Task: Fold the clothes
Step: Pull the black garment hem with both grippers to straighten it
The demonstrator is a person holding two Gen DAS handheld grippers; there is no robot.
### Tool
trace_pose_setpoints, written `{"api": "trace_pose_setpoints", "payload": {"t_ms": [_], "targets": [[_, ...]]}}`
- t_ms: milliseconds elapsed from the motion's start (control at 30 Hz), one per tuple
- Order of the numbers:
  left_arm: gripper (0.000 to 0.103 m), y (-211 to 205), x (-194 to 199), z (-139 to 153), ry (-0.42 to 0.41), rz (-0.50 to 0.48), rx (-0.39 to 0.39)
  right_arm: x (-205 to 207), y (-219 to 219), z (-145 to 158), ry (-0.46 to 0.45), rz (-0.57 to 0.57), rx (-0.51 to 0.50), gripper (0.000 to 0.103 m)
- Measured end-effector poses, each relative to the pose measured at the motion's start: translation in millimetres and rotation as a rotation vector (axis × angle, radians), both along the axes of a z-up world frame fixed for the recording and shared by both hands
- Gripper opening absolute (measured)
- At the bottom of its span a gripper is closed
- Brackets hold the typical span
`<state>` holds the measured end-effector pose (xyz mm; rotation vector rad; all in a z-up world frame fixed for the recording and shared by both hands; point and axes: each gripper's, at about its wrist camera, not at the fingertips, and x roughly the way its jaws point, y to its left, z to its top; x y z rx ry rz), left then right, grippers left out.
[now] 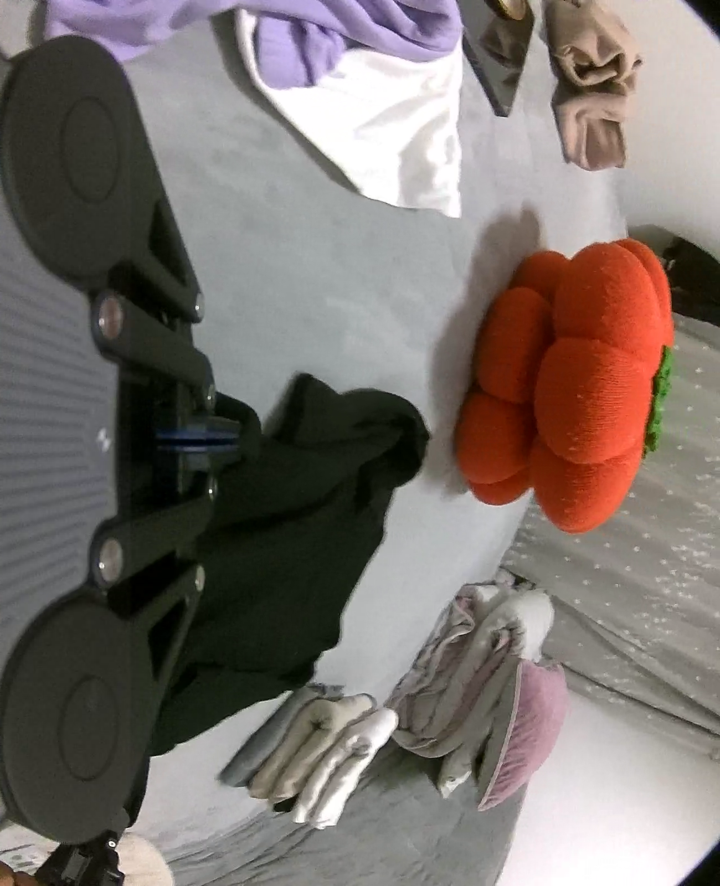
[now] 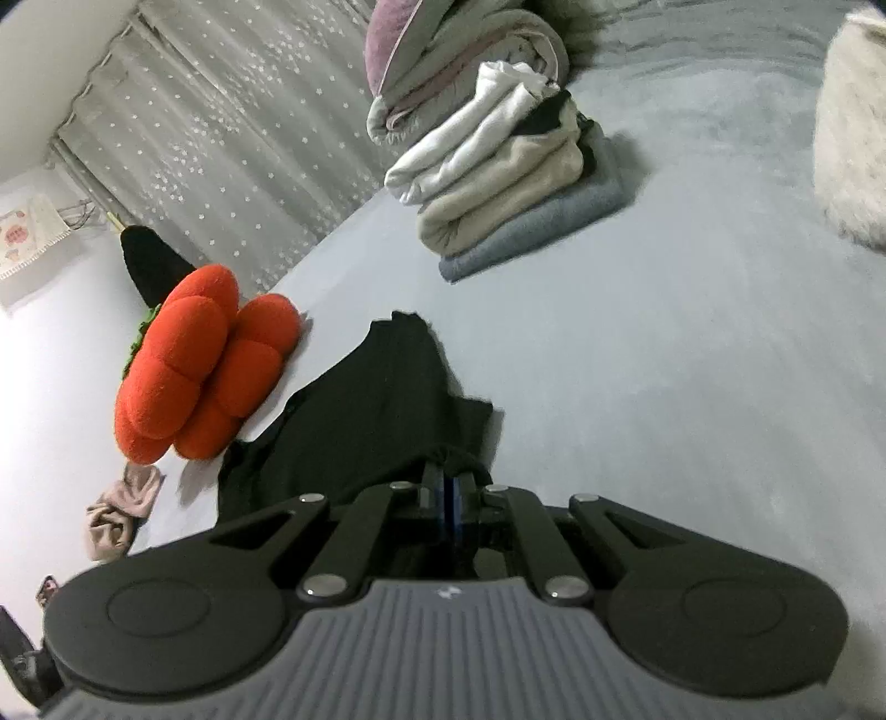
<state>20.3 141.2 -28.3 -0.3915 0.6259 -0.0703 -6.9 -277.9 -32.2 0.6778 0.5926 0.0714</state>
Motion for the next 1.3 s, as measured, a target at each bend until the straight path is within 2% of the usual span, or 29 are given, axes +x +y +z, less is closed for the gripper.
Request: {"api": "trace_pose_setpoints", "payload": {"t_ms": [200, 267, 333, 467, 500, 567, 600, 633, 800, 967, 1133, 1267, 1300], "targets": [[0.002, 0, 13, -23, -0.014, 0.027, -0.01, 18, 14, -14, -0.026, 0.009, -0.09, 0.005], [0.008, 0, 14, -38, -0.019, 0.006, -0.001, 23, 18, -25, -0.002, 0.011, -0.104, 0.007], [0.01, 4, 10, -48, -0.048, -0.023, 0.002, 27, 21, -34, 0.017, 0.02, -0.111, 0.012], [0.024, 24, 6, -48, -0.015, -0.048, -0.135, 21, 22, -33, 0.011, 0.067, -0.135, 0.014], [0.026, 28, 4, -46, 0.003, -0.061, -0.155, 19, 22, -32, 0.01, 0.079, -0.141, 0.017], [0.036, 33, -4, -43, 0.043, -0.073, -0.191, 9, 15, -29, 0.028, 0.079, -0.093, 0.032], [0.037, 36, -8, -41, 0.063, -0.079, -0.209, 2, 13, -28, 0.032, 0.077, -0.066, 0.045], [0.039, 37, -13, -41, 0.081, -0.084, -0.22, -5, 10, -27, 0.035, 0.076, -0.04, 0.046], [0.042, 45, -47, -41, 0.153, -0.087, -0.287, -45, 10, -25, 0.088, 0.088, 0.036, 0.046], [0.042, 49, -76, -49, 0.168, -0.049, -0.379, -76, 21, -30, 0.126, 0.088, 0.131, 0.046], [0.042, 52, -99, -60, 0.166, -0.003, -0.502, -82, 44, -34, 0.132, 0.098, 0.137, 0.046], [0.042, 52, -106, -62, 0.166, 0.02, -0.548, -84, 60, -35, 0.138, 0.105, 0.122, 0.046], [0.042, 51, -107, -62, 0.167, 0.024, -0.551, -84, 63, -34, 0.141, 0.109, 0.086, 0.041]]}}
